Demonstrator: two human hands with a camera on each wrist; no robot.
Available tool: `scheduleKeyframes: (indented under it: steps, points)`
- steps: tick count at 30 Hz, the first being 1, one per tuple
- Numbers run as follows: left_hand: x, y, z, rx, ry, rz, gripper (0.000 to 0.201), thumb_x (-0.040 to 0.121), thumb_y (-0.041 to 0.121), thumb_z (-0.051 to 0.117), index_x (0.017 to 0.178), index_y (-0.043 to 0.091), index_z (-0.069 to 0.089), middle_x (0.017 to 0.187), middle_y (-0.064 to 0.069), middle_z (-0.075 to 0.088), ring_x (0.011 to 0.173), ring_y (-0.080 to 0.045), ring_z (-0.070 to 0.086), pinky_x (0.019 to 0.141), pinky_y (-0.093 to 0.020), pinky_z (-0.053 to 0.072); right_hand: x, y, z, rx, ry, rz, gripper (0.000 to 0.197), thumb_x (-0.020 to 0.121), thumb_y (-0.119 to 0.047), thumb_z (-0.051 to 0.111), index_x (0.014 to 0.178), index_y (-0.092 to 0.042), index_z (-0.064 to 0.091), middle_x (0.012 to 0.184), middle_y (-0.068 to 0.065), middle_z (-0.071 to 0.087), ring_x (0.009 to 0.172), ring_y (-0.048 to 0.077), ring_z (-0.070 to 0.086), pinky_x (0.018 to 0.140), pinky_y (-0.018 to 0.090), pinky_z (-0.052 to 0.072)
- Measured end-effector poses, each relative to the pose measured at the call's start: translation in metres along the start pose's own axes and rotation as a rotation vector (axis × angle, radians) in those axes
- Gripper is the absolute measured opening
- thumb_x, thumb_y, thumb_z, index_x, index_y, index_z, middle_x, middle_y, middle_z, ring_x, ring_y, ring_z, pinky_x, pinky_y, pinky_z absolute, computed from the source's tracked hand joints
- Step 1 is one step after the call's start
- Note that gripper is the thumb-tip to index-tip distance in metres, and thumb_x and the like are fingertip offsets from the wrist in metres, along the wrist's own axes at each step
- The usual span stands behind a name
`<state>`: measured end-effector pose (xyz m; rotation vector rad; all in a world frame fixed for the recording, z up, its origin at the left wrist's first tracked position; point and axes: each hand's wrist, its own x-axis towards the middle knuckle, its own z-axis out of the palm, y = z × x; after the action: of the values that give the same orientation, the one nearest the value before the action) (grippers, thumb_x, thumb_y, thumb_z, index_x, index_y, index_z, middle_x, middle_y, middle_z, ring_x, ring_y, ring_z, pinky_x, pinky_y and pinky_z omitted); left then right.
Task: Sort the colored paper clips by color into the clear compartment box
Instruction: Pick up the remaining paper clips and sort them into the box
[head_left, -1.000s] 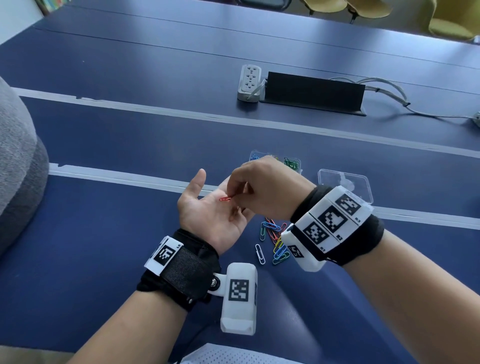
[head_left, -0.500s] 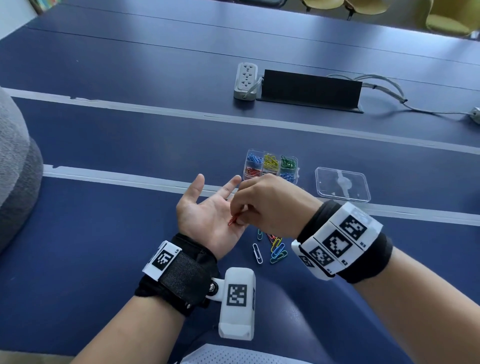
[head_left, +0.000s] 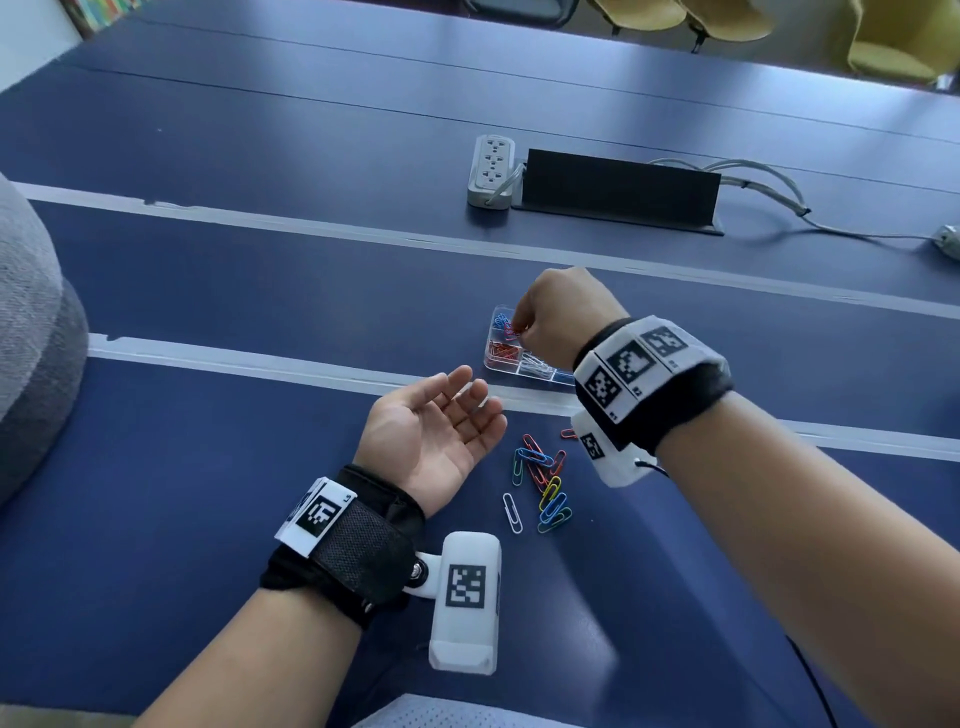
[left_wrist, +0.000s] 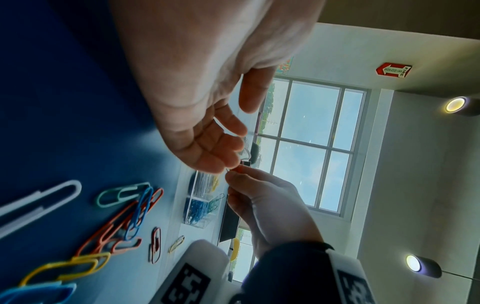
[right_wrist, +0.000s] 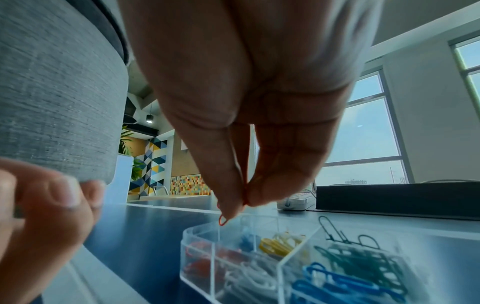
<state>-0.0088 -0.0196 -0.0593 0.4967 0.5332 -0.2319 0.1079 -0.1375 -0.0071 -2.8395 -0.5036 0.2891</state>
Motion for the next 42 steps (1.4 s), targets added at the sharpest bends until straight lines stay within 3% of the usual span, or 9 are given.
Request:
scheduleKeyframes:
  steps: [10, 16, 20, 25, 27, 30, 34, 37, 42]
  points:
    - [-0.004, 0.004, 0.003, 0.018, 0.002, 0.004, 0.023, 0.092, 0.022, 0.042, 0.085, 0.01, 0.06, 0.079, -0.006, 0.06, 0.068, -0.021, 0.057, 0.071, -0.035, 0.049, -0.002, -0.007, -0.003, 0.011, -0.036, -0.025, 0.021, 0.077, -0.01, 0.061, 0.095, -0.012, 0.072, 0.098, 0.012, 0.069, 0.088, 0.03, 0.063, 0.081, 0.035, 0.054]
    - [-0.013, 0.019, 0.006, 0.289, -0.031, 0.005, 0.016, 0.094, 0.017, 0.044, 0.089, 0.012, 0.059, 0.076, -0.005, 0.06, 0.061, -0.018, 0.059, 0.058, -0.027, 0.055, -0.038, 0.03, -0.037, 0.091, -0.028, -0.023, 0.027, 0.082, -0.005, 0.056, 0.1, -0.016, 0.073, 0.097, 0.005, 0.072, 0.083, 0.017, 0.061, 0.077, 0.021, 0.044]
    - [-0.021, 0.026, 0.02, 0.852, -0.087, 0.011, 0.009, 0.094, 0.009, 0.053, 0.102, 0.013, 0.054, 0.083, -0.005, 0.058, 0.061, -0.017, 0.055, 0.055, -0.029, 0.053, -0.065, 0.061, -0.026, -0.058, -0.152, 0.092, 0.034, 0.081, -0.006, 0.049, 0.101, -0.023, 0.071, 0.1, 0.001, 0.069, 0.102, 0.023, 0.061, 0.089, 0.028, 0.047]
    - [-0.029, 0.009, 0.035, 2.124, -0.311, 0.019, 0.076, 0.078, 0.042, 0.072, 0.14, 0.026, 0.03, 0.113, 0.006, 0.049, 0.08, -0.007, 0.053, 0.076, -0.024, 0.044, -0.075, 0.062, -0.001, -0.205, -0.259, 0.101, 0.035, 0.083, -0.004, 0.042, 0.113, -0.009, 0.061, 0.114, 0.012, 0.058, 0.11, 0.031, 0.053, 0.087, 0.03, 0.043]
    - [-0.029, -0.003, 0.036, 2.336, -0.33, 0.029, 0.1, 0.071, 0.05, 0.075, 0.148, 0.026, 0.014, 0.125, 0.003, 0.038, 0.103, -0.015, 0.052, 0.088, -0.026, 0.043, -0.078, 0.059, 0.005, -0.185, -0.255, 0.067, 0.034, 0.085, -0.004, 0.042, 0.113, -0.008, 0.059, 0.114, 0.013, 0.052, 0.109, 0.031, 0.052, 0.084, 0.03, 0.041]
    - [-0.024, -0.018, 0.034, 2.434, -0.288, 0.07, 0.114, 0.063, 0.048, 0.082, 0.148, 0.023, 0.01, 0.13, -0.002, 0.028, 0.109, -0.024, 0.053, 0.089, -0.034, 0.048, -0.089, 0.052, 0.014, -0.155, -0.23, 0.008, 0.032, 0.085, -0.005, 0.044, 0.113, -0.008, 0.058, 0.113, 0.013, 0.048, 0.102, 0.034, 0.055, 0.081, 0.032, 0.043]
    - [-0.012, -0.019, 0.041, 2.365, -0.233, 0.102, 0.083, 0.064, 0.039, 0.084, 0.13, 0.02, 0.038, 0.122, -0.002, 0.037, 0.105, -0.023, 0.054, 0.089, -0.037, 0.047, -0.105, 0.038, 0.023, -0.043, -0.265, -0.119, 0.026, 0.083, -0.016, 0.057, 0.108, -0.013, 0.062, 0.106, 0.008, 0.052, 0.098, 0.028, 0.057, 0.084, 0.032, 0.047]
    - [-0.007, -0.016, 0.043, 2.3, -0.247, 0.166, 0.063, 0.067, 0.034, 0.082, 0.118, 0.02, 0.047, 0.117, -0.001, 0.045, 0.107, -0.021, 0.052, 0.091, -0.033, 0.044, -0.11, 0.037, 0.015, 0.027, -0.345, -0.112, 0.056, 0.072, -0.025, 0.073, 0.123, -0.015, 0.052, 0.113, 0.006, 0.05, 0.102, 0.022, 0.053, 0.088, 0.029, 0.045]
    - [-0.011, -0.007, 0.042, 2.346, -0.198, 0.138, 0.078, 0.065, 0.031, 0.084, 0.129, 0.018, 0.042, 0.122, -0.001, 0.042, 0.107, -0.019, 0.052, 0.089, -0.033, 0.045, -0.117, 0.035, 0.02, 0.002, -0.377, -0.04, 0.093, 0.05, -0.034, 0.088, 0.125, -0.011, 0.039, 0.117, 0.005, 0.037, 0.093, 0.024, 0.051, 0.084, 0.032, 0.048]
